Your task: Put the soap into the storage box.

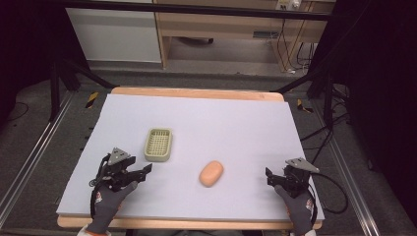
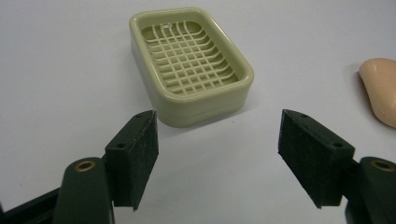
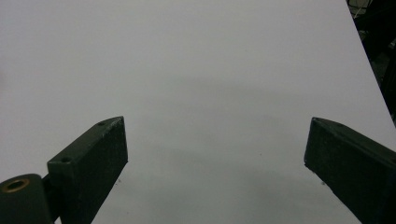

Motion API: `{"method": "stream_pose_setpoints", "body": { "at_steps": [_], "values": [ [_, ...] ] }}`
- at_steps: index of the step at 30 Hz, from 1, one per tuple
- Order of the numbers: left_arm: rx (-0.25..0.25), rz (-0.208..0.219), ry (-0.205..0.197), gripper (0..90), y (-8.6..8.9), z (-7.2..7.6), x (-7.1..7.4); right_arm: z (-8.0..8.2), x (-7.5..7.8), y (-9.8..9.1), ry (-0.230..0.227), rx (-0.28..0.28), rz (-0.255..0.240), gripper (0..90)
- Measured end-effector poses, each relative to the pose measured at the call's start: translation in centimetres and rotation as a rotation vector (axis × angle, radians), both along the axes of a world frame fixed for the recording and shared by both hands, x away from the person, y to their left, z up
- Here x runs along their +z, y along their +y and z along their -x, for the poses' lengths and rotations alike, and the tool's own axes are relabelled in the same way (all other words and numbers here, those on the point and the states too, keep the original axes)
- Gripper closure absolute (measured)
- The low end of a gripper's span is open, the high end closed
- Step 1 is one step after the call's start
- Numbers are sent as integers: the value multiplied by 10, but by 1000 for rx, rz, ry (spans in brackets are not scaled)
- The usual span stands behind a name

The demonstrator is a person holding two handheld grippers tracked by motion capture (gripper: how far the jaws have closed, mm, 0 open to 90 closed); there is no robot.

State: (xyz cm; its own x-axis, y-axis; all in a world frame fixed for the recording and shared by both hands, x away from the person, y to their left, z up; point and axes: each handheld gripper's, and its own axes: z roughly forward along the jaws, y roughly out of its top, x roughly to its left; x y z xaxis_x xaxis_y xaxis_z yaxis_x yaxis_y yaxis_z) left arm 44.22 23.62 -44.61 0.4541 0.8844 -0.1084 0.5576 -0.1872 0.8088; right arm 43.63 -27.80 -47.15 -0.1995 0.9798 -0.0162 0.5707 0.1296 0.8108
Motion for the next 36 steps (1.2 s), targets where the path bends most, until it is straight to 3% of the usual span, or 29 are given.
{"method": "stream_pose_setpoints", "body": {
  "at_steps": [11, 36],
  "values": [
    [-27, 15, -2, 279, -11, 1, 3, 0, 1, 2, -5, 1, -4, 64],
    [-83, 2, -5, 269, -38, 3, 5, 1, 1, 5, -4, 7, -7, 64]
  ]
}}
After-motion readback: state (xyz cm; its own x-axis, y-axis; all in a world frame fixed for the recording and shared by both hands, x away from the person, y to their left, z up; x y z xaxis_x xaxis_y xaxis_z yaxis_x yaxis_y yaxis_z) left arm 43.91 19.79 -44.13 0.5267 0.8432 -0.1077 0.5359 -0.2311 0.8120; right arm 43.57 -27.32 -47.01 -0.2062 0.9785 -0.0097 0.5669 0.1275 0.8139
